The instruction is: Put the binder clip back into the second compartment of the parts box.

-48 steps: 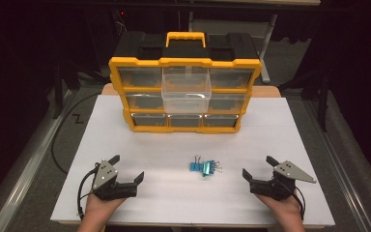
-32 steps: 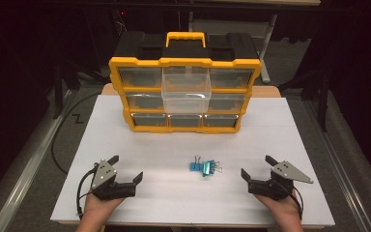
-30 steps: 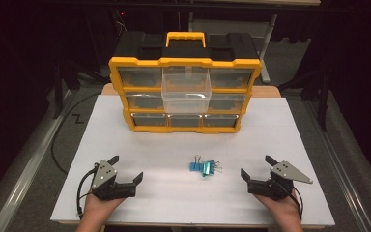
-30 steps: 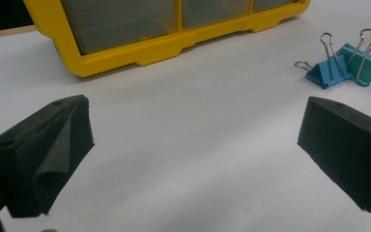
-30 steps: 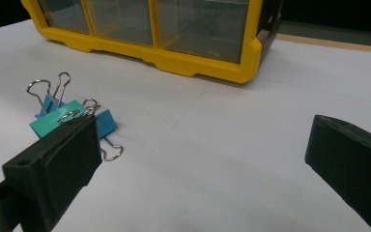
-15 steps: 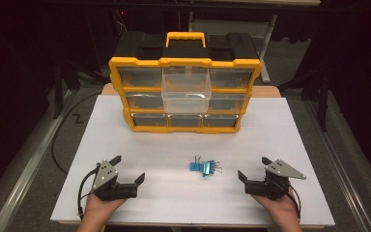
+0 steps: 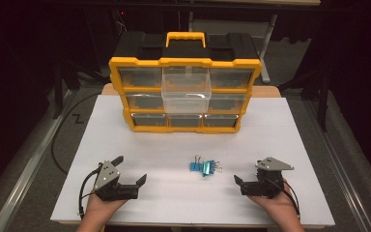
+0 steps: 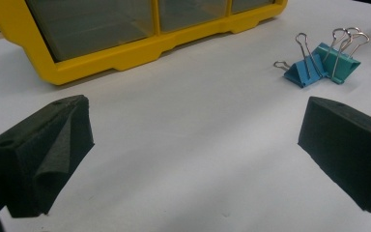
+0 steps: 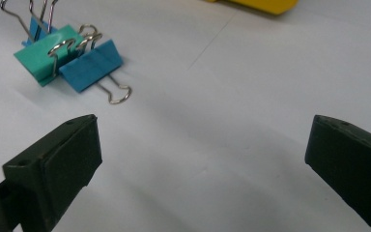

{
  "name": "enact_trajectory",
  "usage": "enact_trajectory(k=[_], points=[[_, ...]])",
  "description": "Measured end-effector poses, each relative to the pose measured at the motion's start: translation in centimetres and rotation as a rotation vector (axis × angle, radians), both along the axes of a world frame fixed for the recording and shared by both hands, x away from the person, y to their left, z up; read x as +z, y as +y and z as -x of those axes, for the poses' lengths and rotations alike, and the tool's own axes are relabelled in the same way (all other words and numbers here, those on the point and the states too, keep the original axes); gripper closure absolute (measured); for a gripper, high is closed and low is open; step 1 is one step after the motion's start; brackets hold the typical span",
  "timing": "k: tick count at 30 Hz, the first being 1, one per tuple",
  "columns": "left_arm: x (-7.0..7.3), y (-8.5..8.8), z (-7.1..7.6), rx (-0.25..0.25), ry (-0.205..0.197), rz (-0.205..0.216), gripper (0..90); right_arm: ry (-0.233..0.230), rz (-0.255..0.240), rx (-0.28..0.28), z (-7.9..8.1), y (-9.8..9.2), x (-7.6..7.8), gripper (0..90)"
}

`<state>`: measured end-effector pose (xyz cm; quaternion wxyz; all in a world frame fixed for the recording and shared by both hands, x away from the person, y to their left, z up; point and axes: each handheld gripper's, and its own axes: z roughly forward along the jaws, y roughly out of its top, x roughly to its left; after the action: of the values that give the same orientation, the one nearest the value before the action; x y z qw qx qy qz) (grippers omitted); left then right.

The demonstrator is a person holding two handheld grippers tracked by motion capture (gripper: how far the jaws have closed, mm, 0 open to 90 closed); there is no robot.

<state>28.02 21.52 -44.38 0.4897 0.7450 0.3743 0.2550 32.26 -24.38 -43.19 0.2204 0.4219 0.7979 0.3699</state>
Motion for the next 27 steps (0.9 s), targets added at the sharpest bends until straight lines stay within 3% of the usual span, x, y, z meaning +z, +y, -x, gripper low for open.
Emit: enact_trajectory(k=[5,9,11,12,19,27], points=[[0.1,0.0,0.0,-0.005,-0.006,0.001,0.2,0.042,0.019,0.002,-0.1,0.1,0.2,0.3],[0.1,0.1,0.0,-0.004,-0.012,0.011,0.2,0.102,0.04,0.027,-0.3,0.3,0.5,0.3],[0.1,0.2,0.0,-0.008,-0.012,0.016,0.2,0.111,0.044,0.033,-0.4,0.3,0.5,0.4],[0.2,0.2,0.0,-0.02,-0.01,0.034,0.2,0.135,0.058,0.042,-0.3,0.4,0.7,0.8],[0.2,0.1,0.1,-0.023,-0.014,0.033,0.2,0.216,0.105,0.089,0.1,1.1,1.0,0.9],[0.2,0.1,0.1,-0.026,-0.014,0.028,0.2,0.255,0.139,0.154,0.7,2.0,1.2,1.7]])
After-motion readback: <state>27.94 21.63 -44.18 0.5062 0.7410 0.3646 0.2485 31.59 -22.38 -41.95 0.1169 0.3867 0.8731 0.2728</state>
